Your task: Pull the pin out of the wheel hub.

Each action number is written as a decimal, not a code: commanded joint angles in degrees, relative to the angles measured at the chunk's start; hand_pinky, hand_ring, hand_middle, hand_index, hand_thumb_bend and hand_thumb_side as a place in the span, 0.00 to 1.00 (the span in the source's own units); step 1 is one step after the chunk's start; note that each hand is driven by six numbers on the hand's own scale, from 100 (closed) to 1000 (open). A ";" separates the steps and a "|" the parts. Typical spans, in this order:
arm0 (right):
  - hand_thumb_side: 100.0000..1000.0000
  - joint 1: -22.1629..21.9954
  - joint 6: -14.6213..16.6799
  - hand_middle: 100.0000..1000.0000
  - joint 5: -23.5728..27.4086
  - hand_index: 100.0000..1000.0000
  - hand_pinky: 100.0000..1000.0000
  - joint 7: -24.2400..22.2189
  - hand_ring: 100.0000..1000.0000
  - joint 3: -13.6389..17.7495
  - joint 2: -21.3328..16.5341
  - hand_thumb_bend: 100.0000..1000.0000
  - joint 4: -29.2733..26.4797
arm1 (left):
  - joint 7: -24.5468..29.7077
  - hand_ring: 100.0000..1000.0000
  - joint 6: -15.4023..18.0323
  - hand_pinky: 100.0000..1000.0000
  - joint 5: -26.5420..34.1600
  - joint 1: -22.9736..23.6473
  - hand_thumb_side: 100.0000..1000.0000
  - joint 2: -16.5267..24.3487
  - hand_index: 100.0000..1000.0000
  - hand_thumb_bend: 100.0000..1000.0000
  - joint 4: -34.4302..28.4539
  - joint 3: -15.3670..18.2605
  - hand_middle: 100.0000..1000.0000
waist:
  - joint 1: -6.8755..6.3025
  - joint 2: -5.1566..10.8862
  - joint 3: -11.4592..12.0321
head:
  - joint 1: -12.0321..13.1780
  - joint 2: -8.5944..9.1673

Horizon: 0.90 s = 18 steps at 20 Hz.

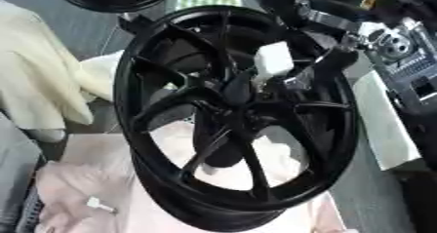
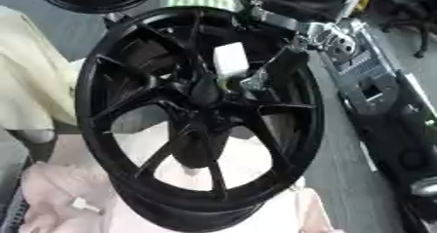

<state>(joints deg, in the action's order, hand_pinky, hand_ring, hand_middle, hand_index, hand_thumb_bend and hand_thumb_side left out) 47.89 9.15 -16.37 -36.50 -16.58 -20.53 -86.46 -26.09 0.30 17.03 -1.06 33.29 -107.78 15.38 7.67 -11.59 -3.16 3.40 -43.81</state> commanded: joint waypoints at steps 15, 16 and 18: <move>0.12 4.58 -8.19 0.03 11.78 0.28 0.47 -0.07 0.42 5.53 -4.70 0.03 -2.17 | 0.10 0.56 0.32 0.45 -0.04 -0.90 0.83 1.54 0.59 0.00 -1.21 0.37 0.49 | -1.17 1.06 0.60 | -1.70 -0.31; 0.11 5.21 -9.57 0.02 13.09 0.27 0.47 0.52 0.41 6.85 -4.97 0.02 -1.48 | 0.15 0.56 0.31 0.45 0.04 -1.04 0.83 1.51 0.59 0.00 -1.19 0.31 0.49 | -1.30 1.12 0.69 | -1.97 -0.31; 0.11 6.56 -12.17 0.02 15.83 0.27 0.47 2.07 0.41 9.54 -5.99 0.01 -0.51 | 0.24 0.56 0.35 0.45 0.17 -1.27 0.83 1.51 0.59 0.00 -1.19 0.23 0.49 | -1.47 1.21 0.75 | -2.24 -0.31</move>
<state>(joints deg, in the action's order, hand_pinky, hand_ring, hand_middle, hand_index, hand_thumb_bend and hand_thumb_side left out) 53.06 -1.59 -2.51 -35.23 -9.24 -24.26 -87.03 -25.97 0.44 17.15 -1.65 33.29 -107.80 15.36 6.65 -11.56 -2.38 1.56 -43.81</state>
